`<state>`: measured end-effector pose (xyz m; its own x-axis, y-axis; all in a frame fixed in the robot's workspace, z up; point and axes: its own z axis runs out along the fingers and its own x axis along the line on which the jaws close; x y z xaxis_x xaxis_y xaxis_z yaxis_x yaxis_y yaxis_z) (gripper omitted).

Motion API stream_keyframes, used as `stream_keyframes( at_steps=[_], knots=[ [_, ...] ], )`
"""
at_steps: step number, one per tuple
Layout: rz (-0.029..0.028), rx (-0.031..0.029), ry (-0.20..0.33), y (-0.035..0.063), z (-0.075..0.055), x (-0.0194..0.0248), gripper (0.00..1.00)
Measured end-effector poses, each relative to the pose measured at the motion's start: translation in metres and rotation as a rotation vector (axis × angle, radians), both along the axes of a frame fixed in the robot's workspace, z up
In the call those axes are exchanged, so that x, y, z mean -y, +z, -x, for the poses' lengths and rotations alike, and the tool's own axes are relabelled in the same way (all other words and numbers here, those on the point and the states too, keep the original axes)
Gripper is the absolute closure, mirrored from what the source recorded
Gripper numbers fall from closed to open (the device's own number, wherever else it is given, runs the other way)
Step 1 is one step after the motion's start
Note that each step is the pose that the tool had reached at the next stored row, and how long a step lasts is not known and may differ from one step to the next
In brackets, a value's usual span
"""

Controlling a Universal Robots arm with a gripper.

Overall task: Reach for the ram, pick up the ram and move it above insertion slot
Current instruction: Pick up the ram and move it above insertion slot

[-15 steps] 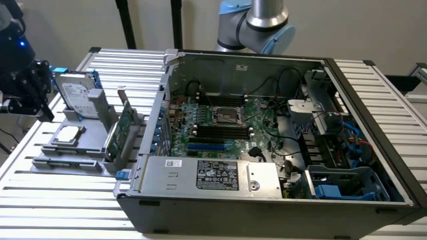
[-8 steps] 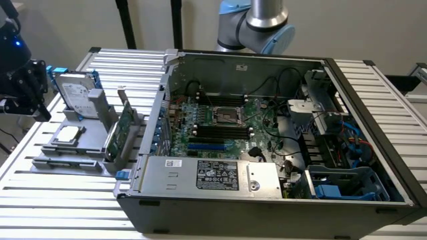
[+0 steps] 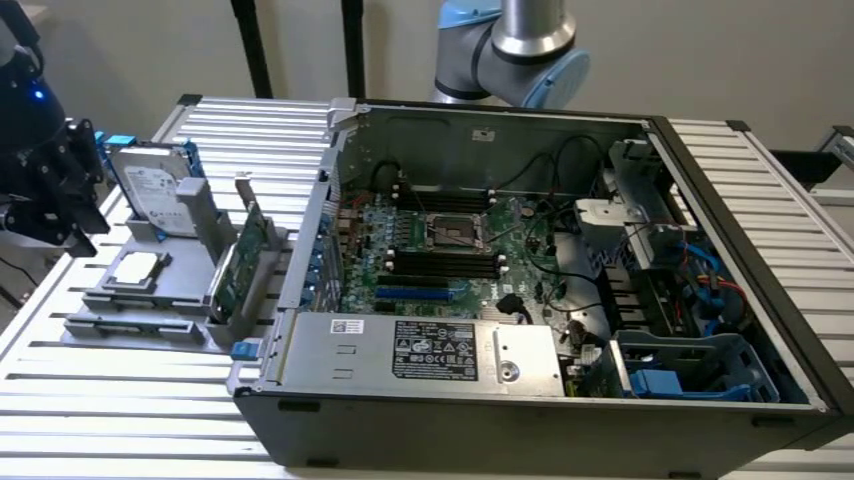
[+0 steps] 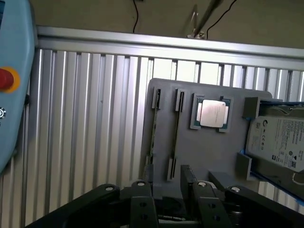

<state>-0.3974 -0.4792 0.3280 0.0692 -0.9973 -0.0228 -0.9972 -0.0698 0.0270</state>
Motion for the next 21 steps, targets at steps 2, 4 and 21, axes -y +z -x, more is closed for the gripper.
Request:
stream_keyframes(
  at_steps=[2, 4, 21],
  knots=[
    [0.0000, 0.0013, 0.000, -0.0037, 0.001, 0.0000, 0.63],
    [0.0001, 0.0017, 0.000, -0.0073, 0.003, 0.0000, 0.63],
    [0.0001, 0.0024, 0.000, -0.0381, 0.008, 0.0031, 0.63]
  ],
)
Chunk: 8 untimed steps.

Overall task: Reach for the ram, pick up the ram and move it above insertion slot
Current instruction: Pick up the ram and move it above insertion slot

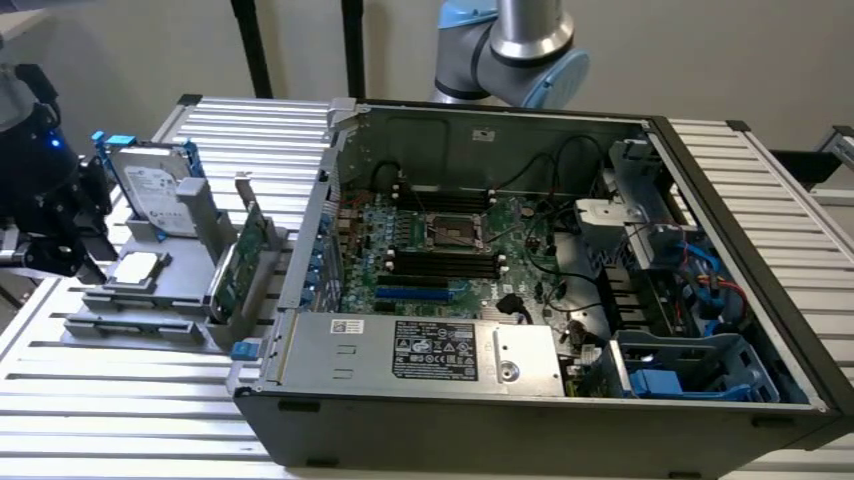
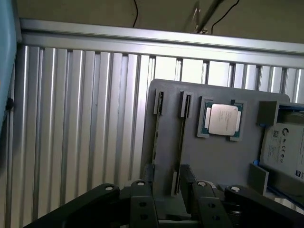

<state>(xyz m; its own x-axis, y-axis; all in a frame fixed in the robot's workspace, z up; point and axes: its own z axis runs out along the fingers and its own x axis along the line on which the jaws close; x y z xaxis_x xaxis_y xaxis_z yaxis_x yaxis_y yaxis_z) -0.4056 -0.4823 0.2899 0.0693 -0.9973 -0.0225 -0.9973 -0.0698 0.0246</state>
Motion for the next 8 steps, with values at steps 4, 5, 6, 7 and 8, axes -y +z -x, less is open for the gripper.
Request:
stream_keyframes(
  at_steps=[4, 5, 6, 7, 8],
  knots=[
    [0.0000, 0.0001, 0.000, -0.0074, 0.001, 0.0009, 0.63],
    [0.0000, 0.0001, 0.000, -0.0092, 0.001, 0.0011, 0.63],
    [0.0000, 0.0001, 0.000, -0.0110, 0.001, 0.0014, 0.63],
    [0.0001, 0.0000, 0.000, -0.0128, 0.001, 0.0017, 0.63],
    [0.0000, 0.0001, 0.000, -0.0146, 0.001, 0.0019, 0.63]
  ],
)
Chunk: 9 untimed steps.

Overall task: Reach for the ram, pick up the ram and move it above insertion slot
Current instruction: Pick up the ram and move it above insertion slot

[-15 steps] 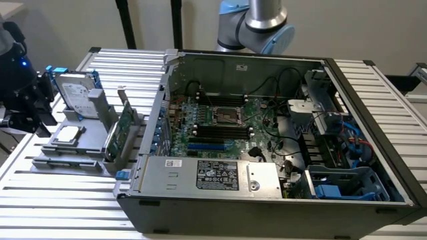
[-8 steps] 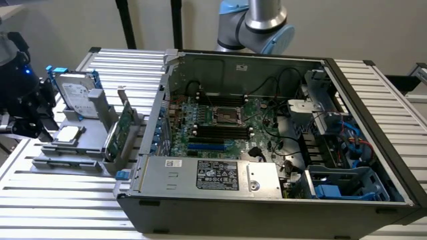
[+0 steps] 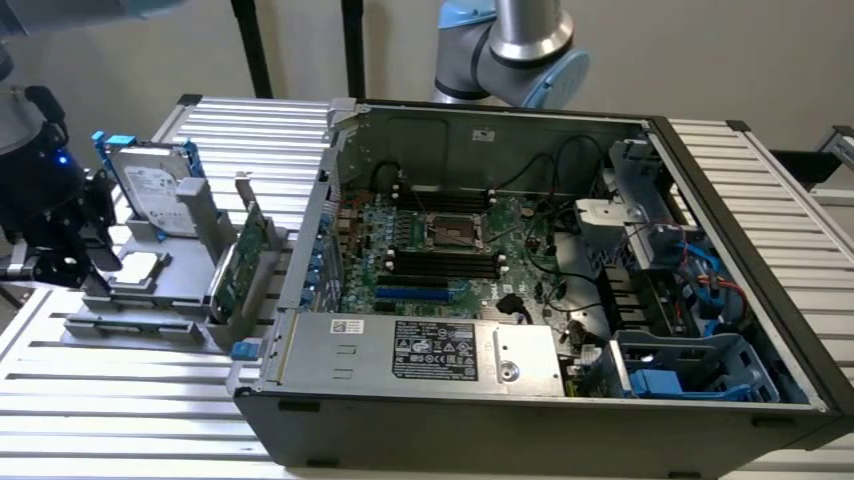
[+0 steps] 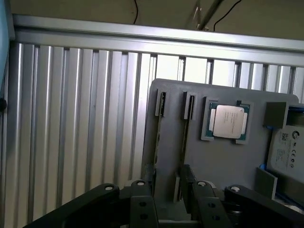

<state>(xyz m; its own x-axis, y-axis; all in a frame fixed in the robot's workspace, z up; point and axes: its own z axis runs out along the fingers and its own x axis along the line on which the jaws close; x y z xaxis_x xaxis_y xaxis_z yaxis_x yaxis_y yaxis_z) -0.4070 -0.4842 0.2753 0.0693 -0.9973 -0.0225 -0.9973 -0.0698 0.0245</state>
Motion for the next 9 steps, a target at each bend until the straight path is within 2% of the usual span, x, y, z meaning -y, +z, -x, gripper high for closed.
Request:
stream_keyframes(
  at_steps=[9],
  knots=[
    [0.0000, 0.0001, 0.000, -0.0164, 0.001, 0.0021, 0.63]
  ],
)
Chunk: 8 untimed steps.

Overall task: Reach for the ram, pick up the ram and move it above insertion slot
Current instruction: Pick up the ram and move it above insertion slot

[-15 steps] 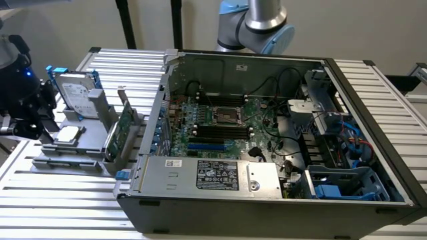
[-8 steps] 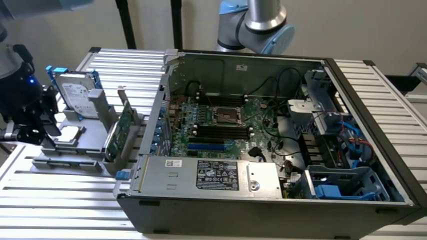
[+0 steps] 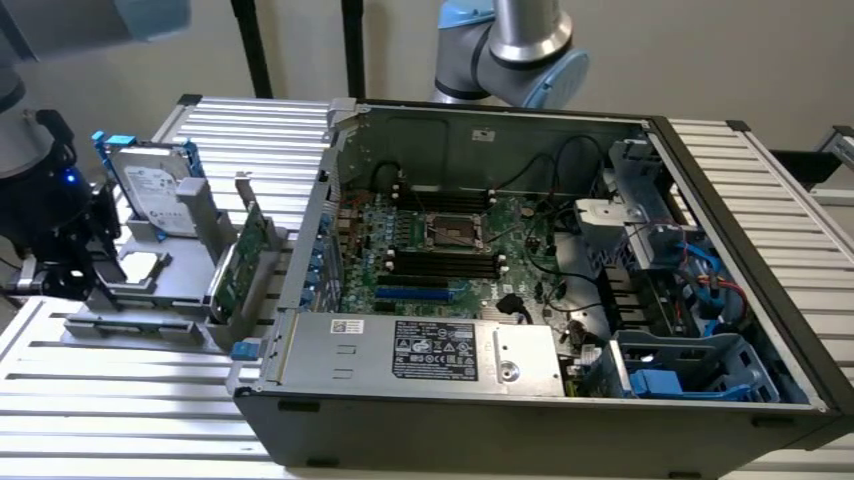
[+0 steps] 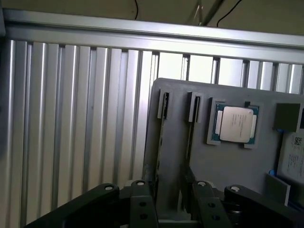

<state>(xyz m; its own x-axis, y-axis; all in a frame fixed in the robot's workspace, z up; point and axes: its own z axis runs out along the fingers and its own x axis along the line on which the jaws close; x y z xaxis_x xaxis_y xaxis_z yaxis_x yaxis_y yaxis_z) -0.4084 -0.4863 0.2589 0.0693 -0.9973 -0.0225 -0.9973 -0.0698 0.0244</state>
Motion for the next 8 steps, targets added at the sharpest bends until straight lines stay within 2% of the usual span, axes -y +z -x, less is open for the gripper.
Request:
stream_keyframes(
  at_steps=[8],
  knots=[
    [0.0000, 0.0000, 0.000, -0.0145, 0.000, 0.0013, 0.63]
  ],
)
